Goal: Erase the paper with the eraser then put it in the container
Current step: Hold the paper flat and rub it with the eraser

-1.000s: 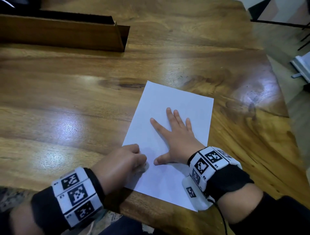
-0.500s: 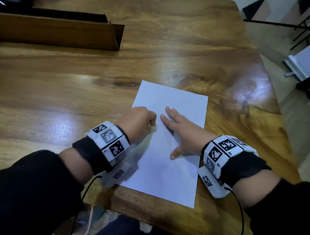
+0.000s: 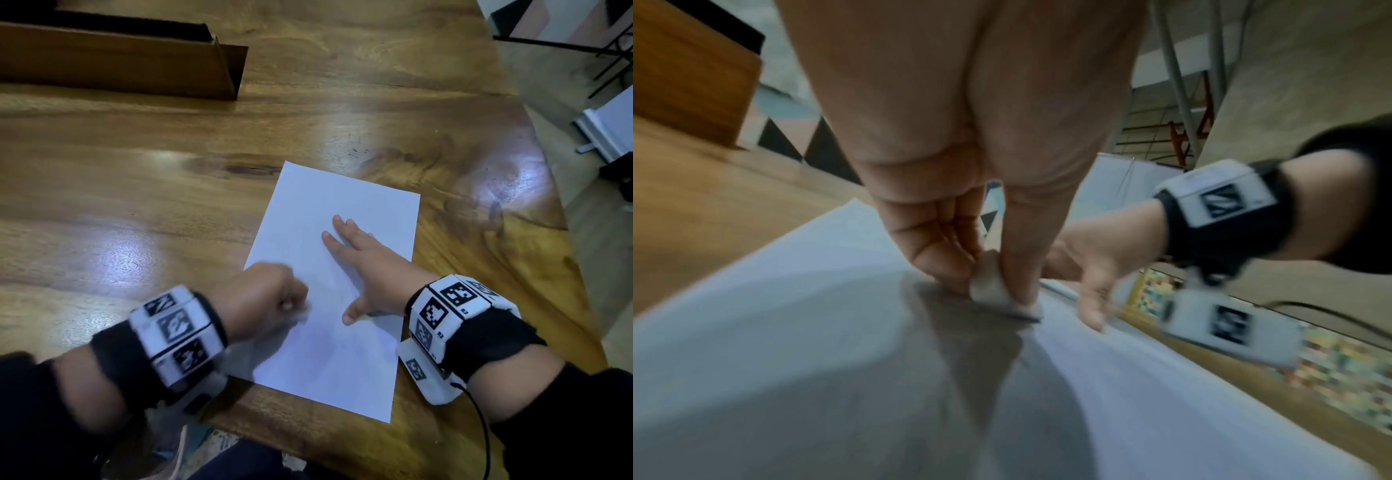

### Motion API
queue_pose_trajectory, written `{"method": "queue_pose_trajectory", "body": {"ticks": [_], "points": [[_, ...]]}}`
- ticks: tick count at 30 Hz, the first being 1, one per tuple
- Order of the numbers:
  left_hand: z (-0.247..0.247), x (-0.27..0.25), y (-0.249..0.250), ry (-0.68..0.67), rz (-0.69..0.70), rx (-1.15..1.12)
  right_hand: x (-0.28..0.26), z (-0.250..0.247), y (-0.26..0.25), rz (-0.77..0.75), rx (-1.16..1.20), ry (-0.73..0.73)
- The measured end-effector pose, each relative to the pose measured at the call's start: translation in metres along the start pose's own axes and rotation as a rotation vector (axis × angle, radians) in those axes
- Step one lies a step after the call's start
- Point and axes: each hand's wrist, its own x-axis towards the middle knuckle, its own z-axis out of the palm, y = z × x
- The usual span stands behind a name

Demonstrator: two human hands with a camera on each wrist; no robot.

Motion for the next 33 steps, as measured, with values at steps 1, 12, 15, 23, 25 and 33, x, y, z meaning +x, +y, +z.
{"method": "queue_pose_trajectory", "body": {"ticks": [1,12,15,23,25,33], "points": [[0.005,-0.014,0.001,-0.074,0.023,-0.025,0.000,0.000,0.000,0.000,0.000,0.000],[0.006,-0.021,-0.010,0.041,-0.055,-0.082,0.000,0.001,0.001,-0.003,-0.009,-0.002],[0.009,-0.040,-0.008,-0.152,-0.047,-0.091,0.000,0.001,0.001,-0.002,0.005,0.001],[-0.002,0.002,-0.001,0.080,-0.060,0.015,0.001,0.001,0.001,-0.008,-0.016,0.003],[0.007,-0.018,-0.001,-0.058,-0.005,-0.058,0.001,0.002,0.001,-0.006,-0.005,0.000],[-0.014,0.034,0.007,0.076,-0.034,0.031,0.004,0.003,0.003,-0.014,-0.007,0.015]]}}
